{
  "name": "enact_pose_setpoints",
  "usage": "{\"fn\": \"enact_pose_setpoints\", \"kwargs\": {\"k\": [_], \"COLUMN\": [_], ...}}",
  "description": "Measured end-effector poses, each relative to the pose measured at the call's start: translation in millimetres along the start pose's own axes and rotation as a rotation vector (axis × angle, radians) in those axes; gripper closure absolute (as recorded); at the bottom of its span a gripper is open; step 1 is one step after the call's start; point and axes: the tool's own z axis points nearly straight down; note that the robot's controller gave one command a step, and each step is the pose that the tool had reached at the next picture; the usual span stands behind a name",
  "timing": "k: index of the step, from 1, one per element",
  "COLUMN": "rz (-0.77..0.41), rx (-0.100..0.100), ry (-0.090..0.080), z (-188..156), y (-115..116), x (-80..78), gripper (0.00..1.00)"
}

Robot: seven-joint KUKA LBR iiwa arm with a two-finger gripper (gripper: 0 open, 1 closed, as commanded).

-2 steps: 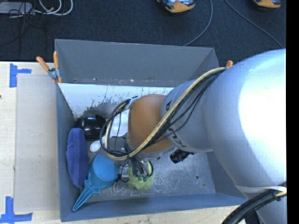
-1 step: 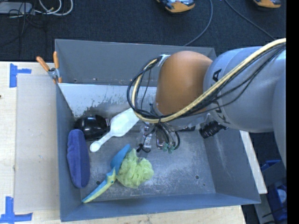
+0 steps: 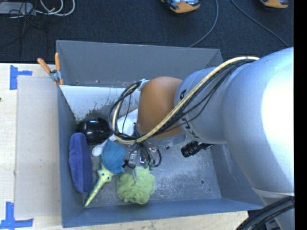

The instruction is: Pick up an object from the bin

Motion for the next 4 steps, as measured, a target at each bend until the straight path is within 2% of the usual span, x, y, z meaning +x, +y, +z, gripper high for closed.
{"fn": "enact_pose_setpoints", "kwargs": {"k": [1, 2, 3, 4], "rz": [-0.145, -0.133, -0.139, -0.372], "rx": [-0.003, -0.001, -0.001, 0.002], "ry": [-0.009, -0.004, -0.012, -0.01], "z": [-143.8, -9.6, -163.6, -160.6], "y": [-2.8, 6.9, -93.5, -141.7], "x": [-37.2, -54.9, -45.0, -14.3], "gripper": [1.0, 1.0, 1.0, 1.0]}}
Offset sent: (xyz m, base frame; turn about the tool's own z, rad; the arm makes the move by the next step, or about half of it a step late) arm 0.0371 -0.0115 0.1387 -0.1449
